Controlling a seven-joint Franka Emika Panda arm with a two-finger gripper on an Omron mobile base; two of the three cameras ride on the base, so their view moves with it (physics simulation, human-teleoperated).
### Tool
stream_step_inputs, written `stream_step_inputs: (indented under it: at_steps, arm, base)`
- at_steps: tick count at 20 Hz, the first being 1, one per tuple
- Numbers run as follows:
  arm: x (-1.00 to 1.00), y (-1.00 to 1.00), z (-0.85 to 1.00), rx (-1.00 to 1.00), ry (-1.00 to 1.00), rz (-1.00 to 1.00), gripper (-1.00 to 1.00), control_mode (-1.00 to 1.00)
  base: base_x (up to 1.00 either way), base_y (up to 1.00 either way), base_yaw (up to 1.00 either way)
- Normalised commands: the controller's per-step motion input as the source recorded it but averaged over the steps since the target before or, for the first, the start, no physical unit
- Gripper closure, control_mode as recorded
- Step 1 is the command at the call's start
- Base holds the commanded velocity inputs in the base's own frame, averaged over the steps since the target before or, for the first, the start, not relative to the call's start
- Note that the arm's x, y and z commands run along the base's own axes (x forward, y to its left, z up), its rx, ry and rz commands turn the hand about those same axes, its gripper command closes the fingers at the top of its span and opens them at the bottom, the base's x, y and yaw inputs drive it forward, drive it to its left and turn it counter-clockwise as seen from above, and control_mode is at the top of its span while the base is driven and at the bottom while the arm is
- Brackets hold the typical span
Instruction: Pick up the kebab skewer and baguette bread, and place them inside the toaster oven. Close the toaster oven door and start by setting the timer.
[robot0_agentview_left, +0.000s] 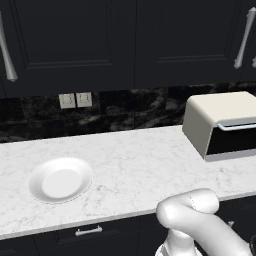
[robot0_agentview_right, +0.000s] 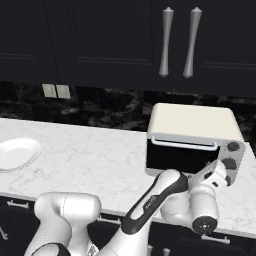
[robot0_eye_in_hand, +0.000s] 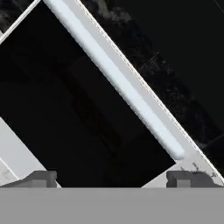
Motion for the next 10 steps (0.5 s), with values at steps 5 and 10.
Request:
stream_step_inputs:
  at_steps: [5,10]
  arm:
    - [0.0,-0.67,0.0,-0.45,-0.13,0.26,-1.0,-1.0]
    - [0.18,-0.71,0.0,-0.44,0.0,0.25,-1.0,-1.0]
  base:
    - [0.0,0.0,0.0]
    - [0.0,0.0,0.0]
